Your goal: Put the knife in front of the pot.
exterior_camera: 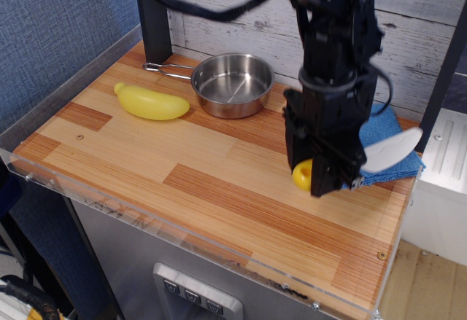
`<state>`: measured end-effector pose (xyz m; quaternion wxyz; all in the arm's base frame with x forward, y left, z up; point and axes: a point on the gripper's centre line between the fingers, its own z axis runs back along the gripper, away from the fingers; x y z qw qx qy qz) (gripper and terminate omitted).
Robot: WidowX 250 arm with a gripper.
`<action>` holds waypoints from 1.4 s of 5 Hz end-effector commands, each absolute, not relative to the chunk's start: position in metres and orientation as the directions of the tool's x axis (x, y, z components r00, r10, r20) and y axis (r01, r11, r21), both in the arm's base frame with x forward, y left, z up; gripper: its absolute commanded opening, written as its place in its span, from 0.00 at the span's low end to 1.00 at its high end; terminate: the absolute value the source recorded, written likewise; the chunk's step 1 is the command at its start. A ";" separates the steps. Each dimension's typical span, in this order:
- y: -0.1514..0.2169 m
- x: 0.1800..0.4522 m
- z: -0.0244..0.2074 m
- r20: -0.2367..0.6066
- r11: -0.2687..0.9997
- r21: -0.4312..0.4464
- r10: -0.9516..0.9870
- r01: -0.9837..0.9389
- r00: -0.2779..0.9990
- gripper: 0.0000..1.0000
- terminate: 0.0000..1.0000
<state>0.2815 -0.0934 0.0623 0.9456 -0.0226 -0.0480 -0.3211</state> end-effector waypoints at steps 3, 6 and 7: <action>0.018 0.278 0.112 0.159 0.939 -0.024 -0.337 0.344 0.928 0.00 0.00; 0.061 0.255 0.063 0.062 0.952 0.003 -0.304 0.305 0.951 0.00 0.00; 0.087 0.246 0.046 0.023 0.982 -0.009 -0.187 0.187 0.982 0.00 0.00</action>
